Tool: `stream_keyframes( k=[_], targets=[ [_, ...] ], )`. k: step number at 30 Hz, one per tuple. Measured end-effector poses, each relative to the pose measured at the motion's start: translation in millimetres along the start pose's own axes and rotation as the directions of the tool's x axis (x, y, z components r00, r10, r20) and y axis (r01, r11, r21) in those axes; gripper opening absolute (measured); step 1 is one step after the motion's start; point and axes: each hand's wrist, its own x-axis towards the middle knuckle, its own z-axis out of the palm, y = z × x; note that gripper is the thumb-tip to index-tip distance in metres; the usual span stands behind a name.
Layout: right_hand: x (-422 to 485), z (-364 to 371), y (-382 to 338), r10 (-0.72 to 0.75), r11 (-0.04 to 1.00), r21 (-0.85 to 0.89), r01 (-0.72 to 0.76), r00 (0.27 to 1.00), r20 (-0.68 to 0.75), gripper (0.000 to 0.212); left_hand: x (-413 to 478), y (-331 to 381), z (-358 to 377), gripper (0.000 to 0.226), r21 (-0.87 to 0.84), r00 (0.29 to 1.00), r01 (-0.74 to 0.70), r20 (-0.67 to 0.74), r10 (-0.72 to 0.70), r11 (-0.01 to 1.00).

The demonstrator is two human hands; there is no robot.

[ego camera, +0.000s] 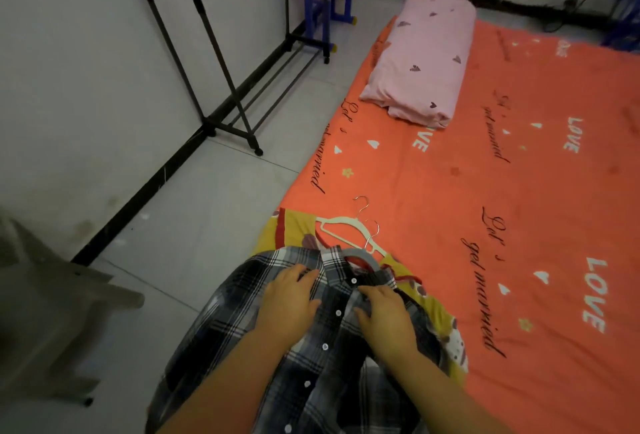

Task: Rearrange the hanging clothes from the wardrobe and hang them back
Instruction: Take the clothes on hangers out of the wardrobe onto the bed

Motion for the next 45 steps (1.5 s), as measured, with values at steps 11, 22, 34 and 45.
stream_keyframes(
  k=[11, 22, 34, 45],
  targets=[
    [-39, -42, -164, -0.461, 0.856, -0.206, 0.475, 0.88, 0.113, 0.048, -116, -74, -121, 0.05, 0.007, 0.919, 0.26, -0.307, -0.245, 0.966],
    [-207, 25, -394, -0.803, 0.418, -0.229, 0.879, 0.475, 0.36, 0.047, -420, -183, -174, 0.045, -0.121, 0.57, 0.729, -0.436, -0.696, 0.673],
    [-533, 185, -528, -0.813, -0.144, 0.055, 0.988, -0.15, 0.562, 0.051, -813, -198, -104, 0.049, -0.367, -0.037, 0.922, -0.404, -0.914, 0.125],
    [-738, 305, -610, -0.584, -0.515, 0.274, 0.812, -0.567, 0.581, 0.054, -1014, -203, -55, 0.05, -0.492, -0.463, 0.816, -0.243, -0.852, -0.303]
  ],
)
